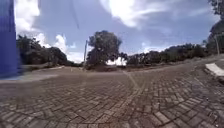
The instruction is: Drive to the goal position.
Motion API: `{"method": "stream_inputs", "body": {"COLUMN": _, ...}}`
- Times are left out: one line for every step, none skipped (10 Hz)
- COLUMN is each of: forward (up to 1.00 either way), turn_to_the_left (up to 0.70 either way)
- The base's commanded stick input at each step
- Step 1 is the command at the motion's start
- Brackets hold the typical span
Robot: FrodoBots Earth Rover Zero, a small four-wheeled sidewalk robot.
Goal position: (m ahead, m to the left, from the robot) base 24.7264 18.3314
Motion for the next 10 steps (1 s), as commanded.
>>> {"method": "stream_inputs", "body": {"forward": 0.0, "turn_to_the_left": 0.0}}
{"method": "stream_inputs", "body": {"forward": 0.0, "turn_to_the_left": 0.0}}
{"method": "stream_inputs", "body": {"forward": 0.0, "turn_to_the_left": 0.0}}
{"method": "stream_inputs", "body": {"forward": 0.0, "turn_to_the_left": 0.0}}
{"method": "stream_inputs", "body": {"forward": 0.0, "turn_to_the_left": 0.14}}
{"method": "stream_inputs", "body": {"forward": 0.17, "turn_to_the_left": 0.41}}
{"method": "stream_inputs", "body": {"forward": 0.7, "turn_to_the_left": 0.27}}
{"method": "stream_inputs", "body": {"forward": 0.7, "turn_to_the_left": 0.27}}
{"method": "stream_inputs", "body": {"forward": 0.7, "turn_to_the_left": 0.27}}
{"method": "stream_inputs", "body": {"forward": 0.7, "turn_to_the_left": 0.27}}
